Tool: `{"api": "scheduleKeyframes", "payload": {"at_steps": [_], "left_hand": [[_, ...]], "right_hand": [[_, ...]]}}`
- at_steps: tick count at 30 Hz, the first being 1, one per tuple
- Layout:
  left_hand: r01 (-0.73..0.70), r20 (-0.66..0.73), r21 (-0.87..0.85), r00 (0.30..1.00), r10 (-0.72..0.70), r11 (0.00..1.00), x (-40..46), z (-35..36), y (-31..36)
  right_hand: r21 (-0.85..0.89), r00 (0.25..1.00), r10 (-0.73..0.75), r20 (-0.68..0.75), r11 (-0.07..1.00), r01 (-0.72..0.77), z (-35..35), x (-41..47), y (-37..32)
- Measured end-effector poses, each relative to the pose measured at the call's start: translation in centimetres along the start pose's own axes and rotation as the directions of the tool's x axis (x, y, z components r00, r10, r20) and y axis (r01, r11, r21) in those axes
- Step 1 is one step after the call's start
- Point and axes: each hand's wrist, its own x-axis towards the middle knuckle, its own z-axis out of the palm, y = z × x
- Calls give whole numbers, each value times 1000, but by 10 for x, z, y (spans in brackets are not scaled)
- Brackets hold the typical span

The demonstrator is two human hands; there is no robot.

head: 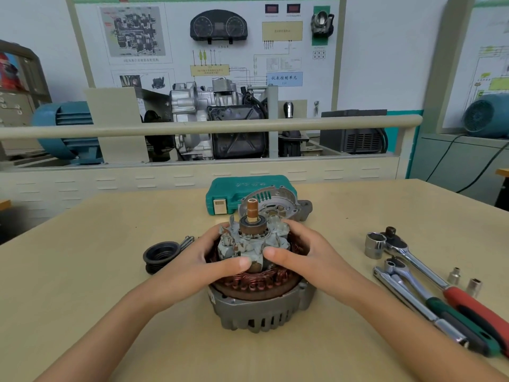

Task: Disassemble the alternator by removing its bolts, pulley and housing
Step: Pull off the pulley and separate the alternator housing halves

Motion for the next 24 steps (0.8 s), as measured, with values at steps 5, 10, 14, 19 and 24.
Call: {"api": "scheduleKeyframes", "payload": {"at_steps": [5,10,14,19,24], "left_hand": [[-64,-86,-46,994,60,997,-1,4,-3],[-103,-115,-89,989,93,991,-2,8,-5],[-112,-127,-156,988,92,982,-2,9,-6],[-114,-159,-186,984,84,976,0,11,-8],[-138,-187,-199,977,100,970,1,16,-10]], "right_hand": [[105,998,-44,-50,993,50,3,-1,3],[128,994,-87,-73,987,96,6,0,2],[98,988,-124,-88,986,132,6,2,3],[67,982,-151,-113,985,159,7,3,4],[97,985,-143,-96,984,152,6,3,3]]}}
